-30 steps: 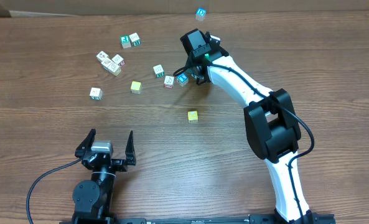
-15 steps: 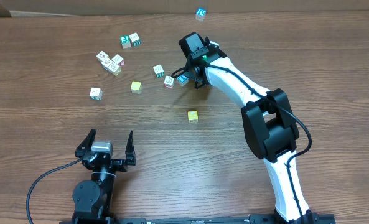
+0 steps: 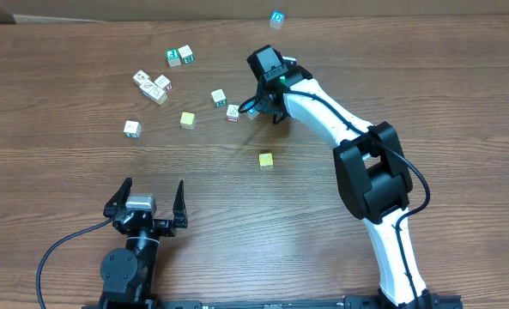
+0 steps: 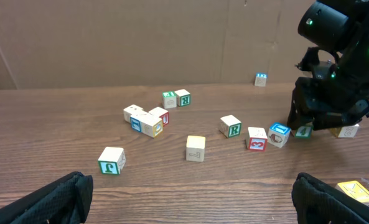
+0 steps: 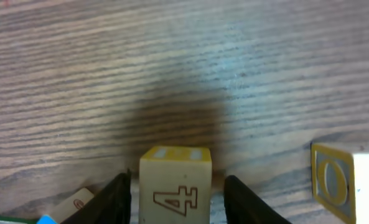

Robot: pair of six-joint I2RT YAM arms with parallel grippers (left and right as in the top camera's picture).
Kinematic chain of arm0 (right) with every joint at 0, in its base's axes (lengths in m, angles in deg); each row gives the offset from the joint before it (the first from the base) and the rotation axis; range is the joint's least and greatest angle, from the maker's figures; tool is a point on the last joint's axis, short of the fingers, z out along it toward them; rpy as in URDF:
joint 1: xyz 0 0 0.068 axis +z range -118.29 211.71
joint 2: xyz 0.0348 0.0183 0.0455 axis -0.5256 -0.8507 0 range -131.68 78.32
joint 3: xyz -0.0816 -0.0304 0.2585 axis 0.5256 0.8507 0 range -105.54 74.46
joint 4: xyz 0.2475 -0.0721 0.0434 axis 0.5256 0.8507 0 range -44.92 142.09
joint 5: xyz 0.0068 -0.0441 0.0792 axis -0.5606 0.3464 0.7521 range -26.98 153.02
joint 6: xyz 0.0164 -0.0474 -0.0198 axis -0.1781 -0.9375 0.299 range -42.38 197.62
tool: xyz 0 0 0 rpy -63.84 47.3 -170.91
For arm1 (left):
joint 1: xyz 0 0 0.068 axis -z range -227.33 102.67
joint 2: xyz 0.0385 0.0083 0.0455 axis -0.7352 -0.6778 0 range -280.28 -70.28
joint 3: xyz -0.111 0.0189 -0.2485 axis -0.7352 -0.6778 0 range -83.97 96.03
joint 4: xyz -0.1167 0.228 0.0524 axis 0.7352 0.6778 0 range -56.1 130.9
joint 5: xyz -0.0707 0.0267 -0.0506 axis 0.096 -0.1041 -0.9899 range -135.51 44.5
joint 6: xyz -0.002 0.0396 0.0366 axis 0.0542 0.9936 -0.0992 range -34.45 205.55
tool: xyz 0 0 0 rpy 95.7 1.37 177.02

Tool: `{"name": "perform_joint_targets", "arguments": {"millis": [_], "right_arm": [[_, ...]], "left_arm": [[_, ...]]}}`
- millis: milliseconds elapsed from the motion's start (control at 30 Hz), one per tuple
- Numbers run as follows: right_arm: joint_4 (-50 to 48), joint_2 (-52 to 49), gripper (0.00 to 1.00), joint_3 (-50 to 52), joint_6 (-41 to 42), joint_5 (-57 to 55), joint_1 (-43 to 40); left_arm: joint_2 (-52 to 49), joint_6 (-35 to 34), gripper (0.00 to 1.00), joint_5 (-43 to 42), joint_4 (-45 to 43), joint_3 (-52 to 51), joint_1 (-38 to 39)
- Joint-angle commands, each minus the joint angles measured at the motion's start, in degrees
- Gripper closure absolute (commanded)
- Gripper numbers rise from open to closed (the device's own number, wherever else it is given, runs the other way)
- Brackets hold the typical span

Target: Form a tower

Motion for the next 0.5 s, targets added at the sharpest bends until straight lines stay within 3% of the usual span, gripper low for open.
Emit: {"name": "perform_joint_targets", "arguments": {"millis": [0,467], "right_arm": [[-0.79,-0.76,0.55,-0.44,-3.34,-0.09,-0.96],[-1.73,-0.76,0.67,-0.42,-3.34,1.79,-0.85]], "left_arm": [[0.61,0.90,0.00,-0.66,-0.13,-0.20,-0.39],[0.61,0.90,0.00,-0.66,-0.13,-0.20,-0.39]]}}
